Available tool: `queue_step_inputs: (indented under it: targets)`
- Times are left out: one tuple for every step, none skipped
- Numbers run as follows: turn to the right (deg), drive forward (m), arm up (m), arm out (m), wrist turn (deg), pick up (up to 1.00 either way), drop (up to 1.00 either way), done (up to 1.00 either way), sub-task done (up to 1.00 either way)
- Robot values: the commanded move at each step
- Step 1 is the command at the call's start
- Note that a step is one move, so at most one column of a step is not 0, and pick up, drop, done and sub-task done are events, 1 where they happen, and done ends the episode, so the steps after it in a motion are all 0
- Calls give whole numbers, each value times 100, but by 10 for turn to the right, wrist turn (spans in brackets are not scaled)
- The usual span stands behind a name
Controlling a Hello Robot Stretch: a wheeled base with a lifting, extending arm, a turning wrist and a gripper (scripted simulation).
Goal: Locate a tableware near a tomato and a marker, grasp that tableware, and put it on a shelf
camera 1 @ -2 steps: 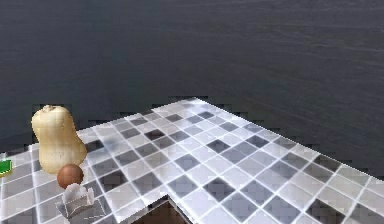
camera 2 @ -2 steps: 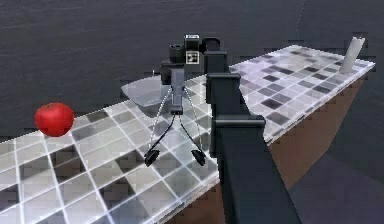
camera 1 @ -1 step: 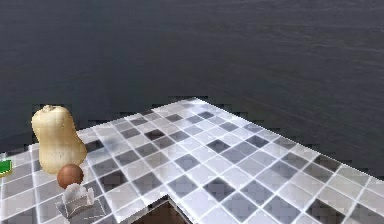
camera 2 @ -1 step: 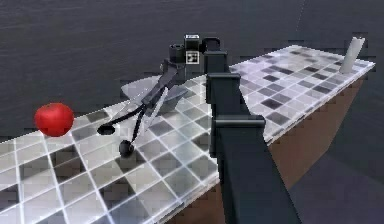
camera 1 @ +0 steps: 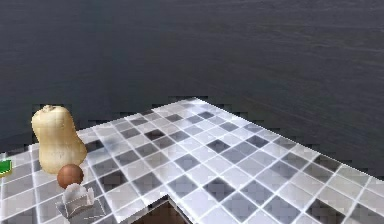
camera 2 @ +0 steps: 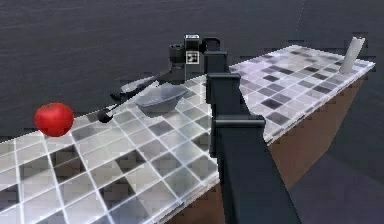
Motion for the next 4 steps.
queue_step_inputs:
  targets:
    - [0, 0, 0, 0, 390, 0, 0, 0, 0]
    - [0, 0, -6, 0, 0, 0, 0, 0, 0]
    - [0, 0, 0, 0, 0, 100, 0, 0, 0]
    - [0, 0, 6, 0, 0, 0, 0, 0, 0]
